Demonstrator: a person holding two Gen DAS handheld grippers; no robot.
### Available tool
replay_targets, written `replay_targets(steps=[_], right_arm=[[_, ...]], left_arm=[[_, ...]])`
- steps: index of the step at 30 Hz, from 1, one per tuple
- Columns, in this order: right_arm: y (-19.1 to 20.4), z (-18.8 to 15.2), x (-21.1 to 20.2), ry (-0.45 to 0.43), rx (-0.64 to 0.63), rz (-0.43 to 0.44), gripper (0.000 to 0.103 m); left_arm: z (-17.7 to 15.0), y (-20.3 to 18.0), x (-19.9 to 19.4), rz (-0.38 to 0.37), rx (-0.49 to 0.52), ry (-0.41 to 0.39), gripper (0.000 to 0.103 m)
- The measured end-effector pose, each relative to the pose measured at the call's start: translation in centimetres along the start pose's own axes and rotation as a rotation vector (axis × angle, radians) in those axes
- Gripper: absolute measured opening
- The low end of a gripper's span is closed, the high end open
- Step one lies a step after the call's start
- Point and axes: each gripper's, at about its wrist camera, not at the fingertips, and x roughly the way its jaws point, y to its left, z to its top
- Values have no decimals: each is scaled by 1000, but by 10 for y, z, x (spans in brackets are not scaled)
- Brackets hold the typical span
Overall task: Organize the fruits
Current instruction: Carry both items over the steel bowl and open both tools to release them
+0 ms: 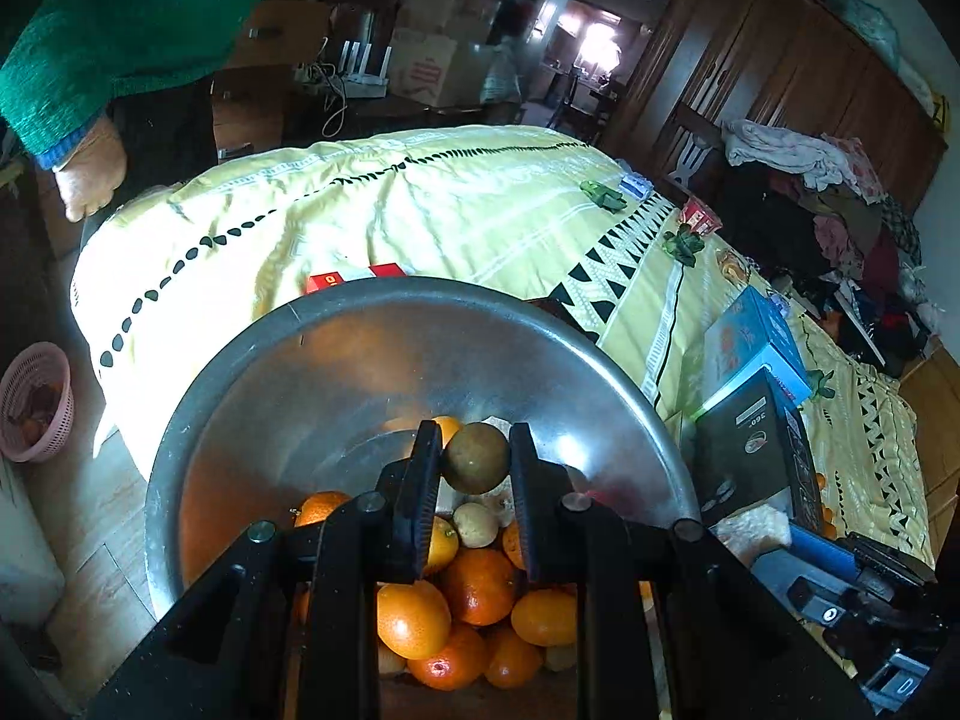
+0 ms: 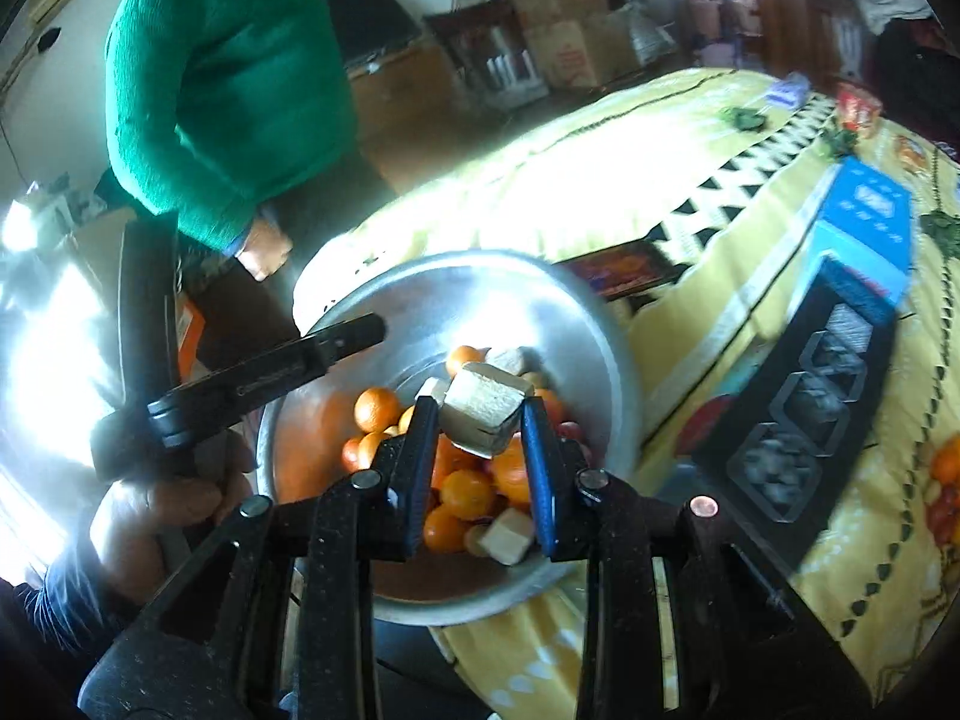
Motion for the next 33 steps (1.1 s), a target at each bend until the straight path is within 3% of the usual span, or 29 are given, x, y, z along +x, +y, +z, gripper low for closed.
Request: replay_targets(steps=[7, 18, 19, 22, 23, 29, 33], right_arm=[[-1, 0, 30, 55, 22, -6, 29], [-1, 2, 44, 73, 46, -15, 31], [-1, 2, 44, 72, 47, -15, 31], [-2, 3, 44, 74, 52, -19, 31], [-3, 3, 42, 72, 53, -20, 32], [-3, -3, 1, -12, 53, -9, 37], [-5, -31, -49, -90, 51, -41, 45]], left_arm=[[-1, 4, 14, -11, 9, 34, 22], [-5, 7, 30, -3, 7, 75, 22], [-7, 8, 31, 2, 3, 80, 24], [-9, 11, 31, 17, -22, 82, 47], [-9, 12, 30, 25, -25, 78, 51], [-10, 8, 18, 50, -32, 57, 56], [-8, -17, -6, 24, 29, 1, 56]])
